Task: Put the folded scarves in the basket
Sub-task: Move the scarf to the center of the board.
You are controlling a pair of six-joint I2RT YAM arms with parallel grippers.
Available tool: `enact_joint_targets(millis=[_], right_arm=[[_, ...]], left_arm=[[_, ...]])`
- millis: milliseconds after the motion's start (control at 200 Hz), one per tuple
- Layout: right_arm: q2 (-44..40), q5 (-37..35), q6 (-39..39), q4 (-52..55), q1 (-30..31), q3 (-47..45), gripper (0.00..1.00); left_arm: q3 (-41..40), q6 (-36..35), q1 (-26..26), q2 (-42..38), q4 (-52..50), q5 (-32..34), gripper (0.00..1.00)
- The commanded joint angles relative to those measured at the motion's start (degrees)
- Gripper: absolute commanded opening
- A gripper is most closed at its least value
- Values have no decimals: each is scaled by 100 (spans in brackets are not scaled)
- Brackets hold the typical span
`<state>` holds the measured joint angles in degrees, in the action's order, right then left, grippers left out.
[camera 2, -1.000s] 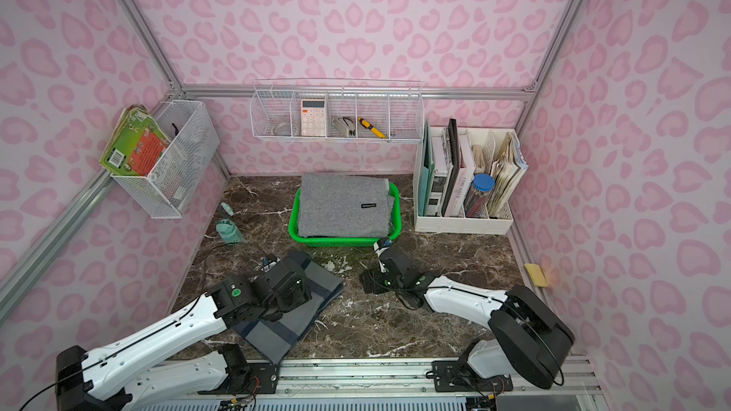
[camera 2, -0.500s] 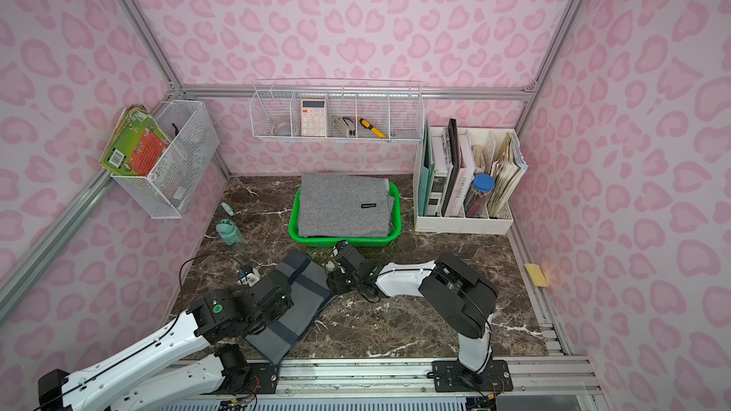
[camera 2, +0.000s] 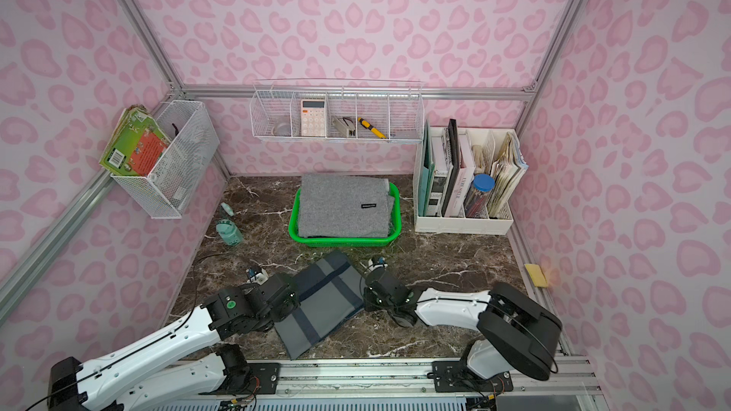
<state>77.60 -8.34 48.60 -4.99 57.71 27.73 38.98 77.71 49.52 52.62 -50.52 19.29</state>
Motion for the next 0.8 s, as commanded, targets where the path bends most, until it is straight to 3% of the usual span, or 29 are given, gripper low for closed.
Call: enact_joint_targets(millis=[0, 60, 140, 240, 350, 575, 750, 795], right_arm=[[-1001, -797, 791, 1035, 13, -582, 14], [-1563, -899, 942, 1469, 61, -754, 39], [-2135, -1001, 971, 1899, 105, -767, 58], [-2424, -1052, 689, 2105, 105, -561, 71], [-2207, -1157, 250, 1938, 69, -271, 77], [-981, -485, -485, 1095, -334, 317, 74], [153, -252, -575, 1054, -292, 773, 58], [338, -360, -560, 1159, -197, 843, 48]], left_arm=[[-11, -168, -8, 156, 360, -159, 76], [-35, -203, -5, 255, 497, -196, 76], [-69, -196, -5, 356, 605, -232, 76], [-132, -200, -4, 413, 709, -335, 76], [-146, -295, -6, 454, 706, -415, 76], [-284, -96, -4, 366, 394, -263, 76], [-396, -11, -8, 257, 347, -120, 75], [-387, 1, -5, 267, 328, -75, 75]])
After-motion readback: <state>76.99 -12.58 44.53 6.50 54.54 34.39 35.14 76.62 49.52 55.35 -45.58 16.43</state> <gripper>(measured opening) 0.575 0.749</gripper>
